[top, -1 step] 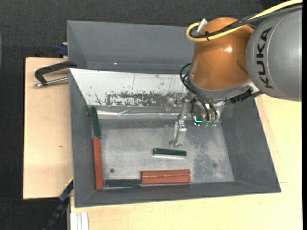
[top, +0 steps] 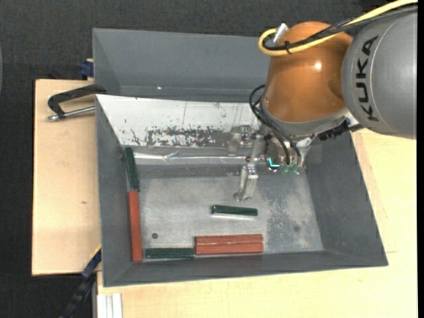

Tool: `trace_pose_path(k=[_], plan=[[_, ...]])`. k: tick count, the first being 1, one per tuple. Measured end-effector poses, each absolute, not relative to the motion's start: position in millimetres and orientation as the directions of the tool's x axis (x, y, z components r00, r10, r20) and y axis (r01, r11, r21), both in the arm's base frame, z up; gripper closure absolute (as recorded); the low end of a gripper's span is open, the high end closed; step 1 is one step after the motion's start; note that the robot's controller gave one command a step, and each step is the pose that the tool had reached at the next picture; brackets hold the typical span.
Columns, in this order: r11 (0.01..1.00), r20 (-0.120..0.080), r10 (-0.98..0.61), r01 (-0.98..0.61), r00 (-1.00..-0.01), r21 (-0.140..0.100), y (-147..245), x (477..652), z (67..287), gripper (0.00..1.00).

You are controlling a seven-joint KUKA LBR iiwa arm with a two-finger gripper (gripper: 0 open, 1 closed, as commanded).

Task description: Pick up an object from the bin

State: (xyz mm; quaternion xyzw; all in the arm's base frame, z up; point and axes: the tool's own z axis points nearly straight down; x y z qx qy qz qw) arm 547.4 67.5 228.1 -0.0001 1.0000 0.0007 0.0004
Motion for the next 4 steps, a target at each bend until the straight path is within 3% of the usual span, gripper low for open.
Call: trace_pose_path(k=[1,2,3,4], plan=[[1.0,-0.007,-0.03,-0.03,-1.0,0.001,64.9,544.1,180.3,0.0],[0.985,0.001,0.175,0.175,-0.985,0.002,57.8,521.4,71.0,1.0],[0.984,0.001,0.176,0.176,-0.984,0.002,57.7,521.5,71.0,1.0],[0.986,0.002,0.165,0.165,-0.986,0.001,44.3,529.1,124.0,1.0]])
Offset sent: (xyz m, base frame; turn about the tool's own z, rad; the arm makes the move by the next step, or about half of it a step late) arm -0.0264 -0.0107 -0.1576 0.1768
